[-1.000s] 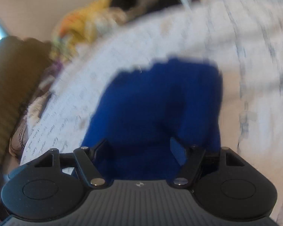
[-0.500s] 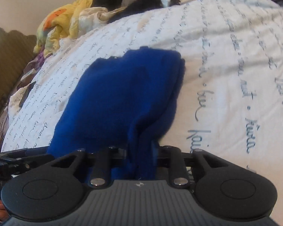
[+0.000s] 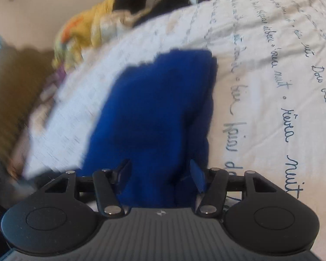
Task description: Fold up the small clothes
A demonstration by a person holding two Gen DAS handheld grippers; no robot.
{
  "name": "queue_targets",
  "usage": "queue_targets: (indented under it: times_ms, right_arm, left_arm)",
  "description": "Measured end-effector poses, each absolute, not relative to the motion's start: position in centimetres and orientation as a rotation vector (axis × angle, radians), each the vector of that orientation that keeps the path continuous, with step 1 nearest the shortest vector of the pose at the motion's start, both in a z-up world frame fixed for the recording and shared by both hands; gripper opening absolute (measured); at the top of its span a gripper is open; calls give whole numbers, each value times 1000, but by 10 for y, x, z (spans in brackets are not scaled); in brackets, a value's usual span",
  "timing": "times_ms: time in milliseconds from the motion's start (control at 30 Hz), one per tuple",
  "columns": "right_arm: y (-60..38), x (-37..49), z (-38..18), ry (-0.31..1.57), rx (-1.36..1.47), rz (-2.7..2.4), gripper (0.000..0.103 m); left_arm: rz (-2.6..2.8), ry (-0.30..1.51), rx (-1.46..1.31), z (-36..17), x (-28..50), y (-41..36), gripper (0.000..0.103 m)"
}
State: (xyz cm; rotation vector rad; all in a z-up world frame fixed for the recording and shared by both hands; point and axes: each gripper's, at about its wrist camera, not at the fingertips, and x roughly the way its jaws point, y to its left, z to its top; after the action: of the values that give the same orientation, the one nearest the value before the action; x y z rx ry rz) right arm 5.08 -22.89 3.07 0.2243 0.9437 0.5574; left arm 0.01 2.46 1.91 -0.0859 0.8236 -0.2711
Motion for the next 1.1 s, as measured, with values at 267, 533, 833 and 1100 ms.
queue_targets:
  times_ms: [267, 533, 833, 1100]
  right_arm:
    - [-244, 63, 44, 957, 231, 605, 44]
    - [-249, 179, 34, 908, 412, 465, 91]
    - [-211, 180, 54, 722, 201, 547, 18]
    - [-231, 189, 35, 823, 299, 431, 53]
  left_arm:
    - [-282, 798, -234, 41, 23, 64, 94]
    - [-210, 835, -306, 33, 159, 63, 84]
    - [-271, 563, -33, 60, 166, 12, 18]
    - [-162, 688, -85, 39, 165, 31, 83]
